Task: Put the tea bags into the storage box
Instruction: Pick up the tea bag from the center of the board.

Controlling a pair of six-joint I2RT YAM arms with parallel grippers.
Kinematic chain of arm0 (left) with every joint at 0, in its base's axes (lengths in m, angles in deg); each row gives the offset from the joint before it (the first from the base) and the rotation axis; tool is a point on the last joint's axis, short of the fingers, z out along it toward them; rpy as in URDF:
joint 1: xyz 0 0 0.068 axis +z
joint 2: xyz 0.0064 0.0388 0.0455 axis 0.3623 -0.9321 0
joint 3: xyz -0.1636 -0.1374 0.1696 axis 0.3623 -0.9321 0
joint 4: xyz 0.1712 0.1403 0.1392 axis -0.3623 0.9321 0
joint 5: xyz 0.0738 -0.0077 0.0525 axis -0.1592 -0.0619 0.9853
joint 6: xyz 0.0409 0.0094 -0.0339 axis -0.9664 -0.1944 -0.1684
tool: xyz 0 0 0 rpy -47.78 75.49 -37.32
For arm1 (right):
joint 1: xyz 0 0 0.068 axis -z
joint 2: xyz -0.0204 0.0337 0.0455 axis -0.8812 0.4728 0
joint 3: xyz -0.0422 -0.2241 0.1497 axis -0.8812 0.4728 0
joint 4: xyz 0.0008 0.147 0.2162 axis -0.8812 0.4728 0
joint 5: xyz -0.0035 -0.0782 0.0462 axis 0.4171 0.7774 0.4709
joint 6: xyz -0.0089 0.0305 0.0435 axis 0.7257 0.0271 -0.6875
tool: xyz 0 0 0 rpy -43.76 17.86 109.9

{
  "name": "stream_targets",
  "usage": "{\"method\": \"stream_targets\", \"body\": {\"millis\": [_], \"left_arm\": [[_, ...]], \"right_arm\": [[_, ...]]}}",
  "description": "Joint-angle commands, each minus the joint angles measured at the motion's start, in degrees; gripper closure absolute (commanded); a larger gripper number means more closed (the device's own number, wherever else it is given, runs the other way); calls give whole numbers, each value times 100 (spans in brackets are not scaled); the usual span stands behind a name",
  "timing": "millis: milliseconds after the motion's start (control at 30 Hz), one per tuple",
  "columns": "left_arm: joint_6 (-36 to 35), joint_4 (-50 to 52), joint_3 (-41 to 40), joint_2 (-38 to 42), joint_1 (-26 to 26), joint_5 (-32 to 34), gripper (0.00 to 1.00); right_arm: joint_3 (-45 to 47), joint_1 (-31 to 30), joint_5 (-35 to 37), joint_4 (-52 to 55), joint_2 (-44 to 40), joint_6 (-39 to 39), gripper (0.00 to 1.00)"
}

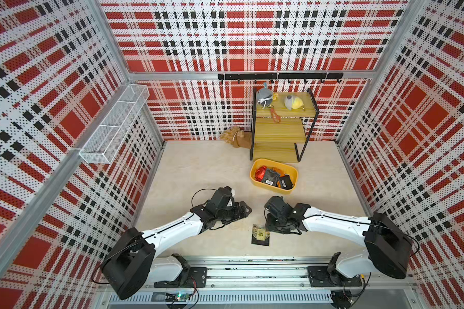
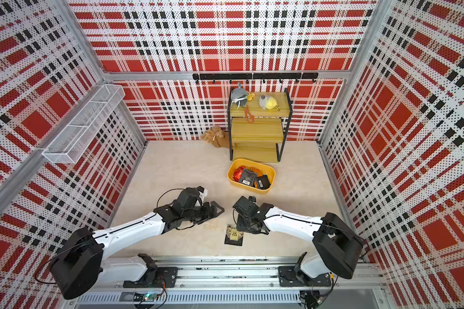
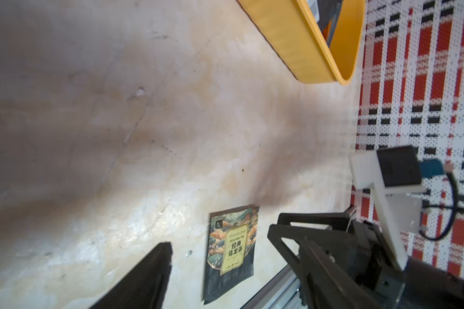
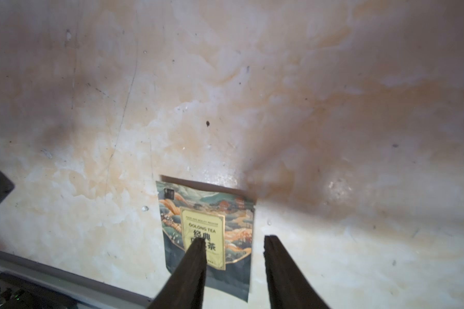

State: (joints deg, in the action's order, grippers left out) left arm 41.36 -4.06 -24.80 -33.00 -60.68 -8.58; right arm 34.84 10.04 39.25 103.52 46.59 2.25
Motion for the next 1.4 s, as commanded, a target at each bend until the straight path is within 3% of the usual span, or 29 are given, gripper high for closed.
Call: {"method": "stream_targets", "body": {"millis": [0, 100, 200, 400, 733, 1367], "left_arm": [[237, -349, -114, 119, -156, -159, 42], [283, -348, -132, 40, -276, -125, 72], [328, -397, -117, -161, -406, -129, 100], [362, -408, -27, -602, -696, -114, 100], [498, -855, -187, -1151, -865, -129, 100], [266, -639, 304, -1934, -925, 235, 100]], "right_arm": [[188, -37, 116, 103, -382, -212, 57], [399, -50, 8, -15, -557, -353, 56], [635, -98, -48, -191, -694, -548, 43], [1209, -152, -267, -822, -972, -968, 31], [1699, -178, -466, -1383, -1217, -1259, 29], [1699, -222, -757, -2035, -685, -1303, 29]]}}
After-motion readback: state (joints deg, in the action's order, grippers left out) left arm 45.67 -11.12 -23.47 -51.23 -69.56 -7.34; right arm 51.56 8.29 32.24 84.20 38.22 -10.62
